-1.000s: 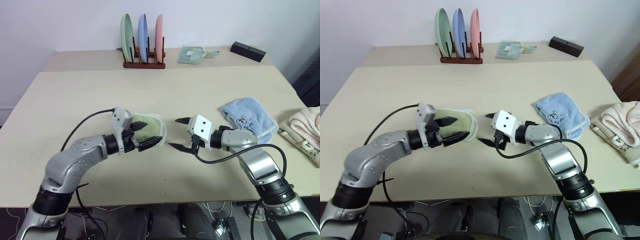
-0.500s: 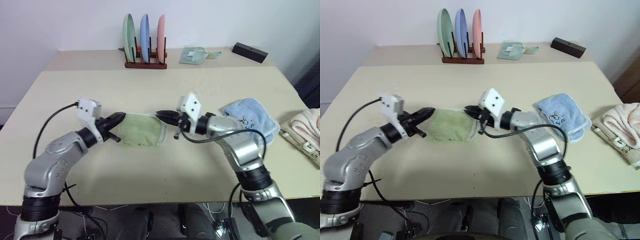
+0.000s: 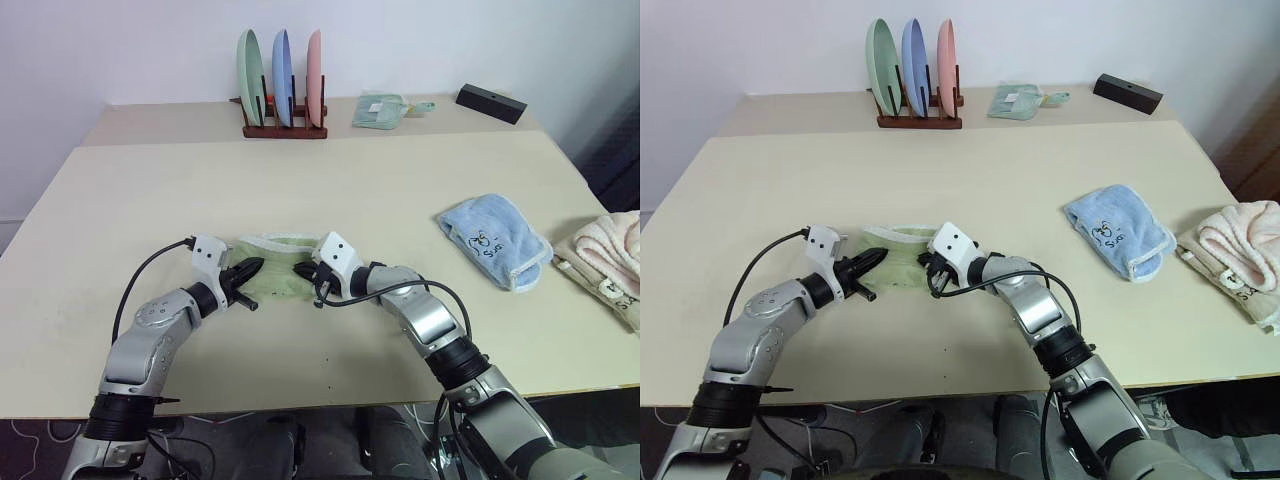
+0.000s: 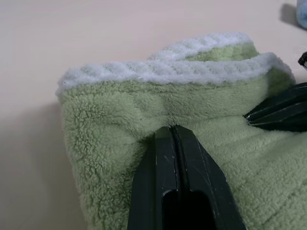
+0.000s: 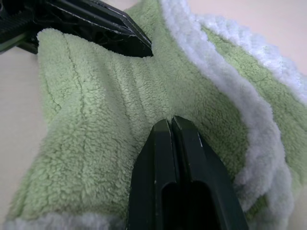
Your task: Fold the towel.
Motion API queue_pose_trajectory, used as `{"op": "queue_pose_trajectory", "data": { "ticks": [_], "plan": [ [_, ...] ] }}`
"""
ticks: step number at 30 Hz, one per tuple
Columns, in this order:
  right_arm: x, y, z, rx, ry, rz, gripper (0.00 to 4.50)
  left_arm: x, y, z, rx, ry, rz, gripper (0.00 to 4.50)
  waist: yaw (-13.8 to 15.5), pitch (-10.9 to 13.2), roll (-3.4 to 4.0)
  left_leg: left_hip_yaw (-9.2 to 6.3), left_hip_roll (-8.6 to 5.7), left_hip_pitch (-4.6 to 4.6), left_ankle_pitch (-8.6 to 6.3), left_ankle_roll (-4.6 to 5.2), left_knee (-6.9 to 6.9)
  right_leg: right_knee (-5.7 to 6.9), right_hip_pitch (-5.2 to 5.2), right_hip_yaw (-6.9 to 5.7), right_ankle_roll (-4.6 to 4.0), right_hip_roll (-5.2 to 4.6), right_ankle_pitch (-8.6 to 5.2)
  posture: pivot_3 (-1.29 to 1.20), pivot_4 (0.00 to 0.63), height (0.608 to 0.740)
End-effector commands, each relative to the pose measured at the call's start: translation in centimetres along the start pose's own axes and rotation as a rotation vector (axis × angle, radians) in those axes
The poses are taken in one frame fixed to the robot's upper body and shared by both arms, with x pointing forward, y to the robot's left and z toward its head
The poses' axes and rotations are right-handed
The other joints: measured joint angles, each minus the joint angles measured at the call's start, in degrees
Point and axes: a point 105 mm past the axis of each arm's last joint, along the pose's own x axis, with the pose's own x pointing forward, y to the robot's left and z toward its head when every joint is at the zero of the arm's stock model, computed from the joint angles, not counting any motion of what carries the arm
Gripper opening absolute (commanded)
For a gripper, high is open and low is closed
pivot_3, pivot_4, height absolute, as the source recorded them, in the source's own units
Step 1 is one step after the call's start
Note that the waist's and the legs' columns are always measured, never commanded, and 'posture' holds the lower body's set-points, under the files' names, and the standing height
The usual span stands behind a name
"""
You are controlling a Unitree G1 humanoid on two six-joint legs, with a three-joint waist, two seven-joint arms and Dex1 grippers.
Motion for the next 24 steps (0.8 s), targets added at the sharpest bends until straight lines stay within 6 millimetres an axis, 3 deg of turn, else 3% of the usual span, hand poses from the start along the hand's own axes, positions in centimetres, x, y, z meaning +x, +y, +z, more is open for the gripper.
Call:
{"op": "queue_pose_trajectory", "data": {
  "ticks": [1,2,8,11,18,24],
  "plan": [
    [-1.7,-1.0,3.0,-0.053,-0.107,-0.012,0.83,-1.7,0.5,3.0,-0.058,-0.132,0.015,0.00,-0.01,0.02,0.00,-0.01,0.00,-0.02,0.00,0.00,0.00,0.00,-0.02,0.00,0.00,0.00,0.00,0.00,0.150,0.721],
    [-2.3,-1.1,3.5,-0.089,-0.114,-0.008,1.26,-2.4,1.2,3.5,-0.071,-0.151,0.049,0.00,-0.02,0.03,0.00,-0.01,0.01,-0.06,0.00,0.00,0.01,0.00,-0.06,0.00,0.00,0.00,0.00,0.00,0.150,0.721],
    [-4.1,-1.8,4.5,-0.172,-0.116,-0.034,4.41,-5.4,4.7,3.2,-0.186,-0.143,0.250,2.96,-0.13,0.03,0.00,0.00,0.03,-0.05,0.00,0.00,0.00,0.02,-0.08,0.00,0.00,0.02,0.00,0.00,0.150,0.721],
    [-4.3,-1.4,4.1,-0.205,-0.093,-0.021,4.50,-5.6,4.2,2.2,-0.243,-0.094,0.230,4.44,-0.03,0.03,-0.01,0.00,0.03,-0.05,0.00,0.00,-0.01,0.01,-0.07,0.00,0.00,0.02,0.00,0.00,0.150,0.721],
    [-4.4,0.2,5.1,-0.275,-0.132,0.039,4.50,-3.7,1.3,1.3,-0.482,-0.050,0.078,4.48,0.03,0.03,-0.03,-0.02,0.02,-0.06,-0.01,0.01,0.05,0.01,-0.04,-0.01,0.00,0.01,0.00,0.00,0.150,0.721],
    [-5.8,1.6,5.5,-0.313,-0.132,0.121,4.50,-2.2,-0.1,0.0,-0.434,0.035,0.037,4.48,0.05,0.02,-0.02,-0.02,0.02,-0.04,-0.01,0.01,0.04,0.00,-0.03,-0.01,0.00,0.01,0.00,0.00,0.150,0.721]
  ]
}}
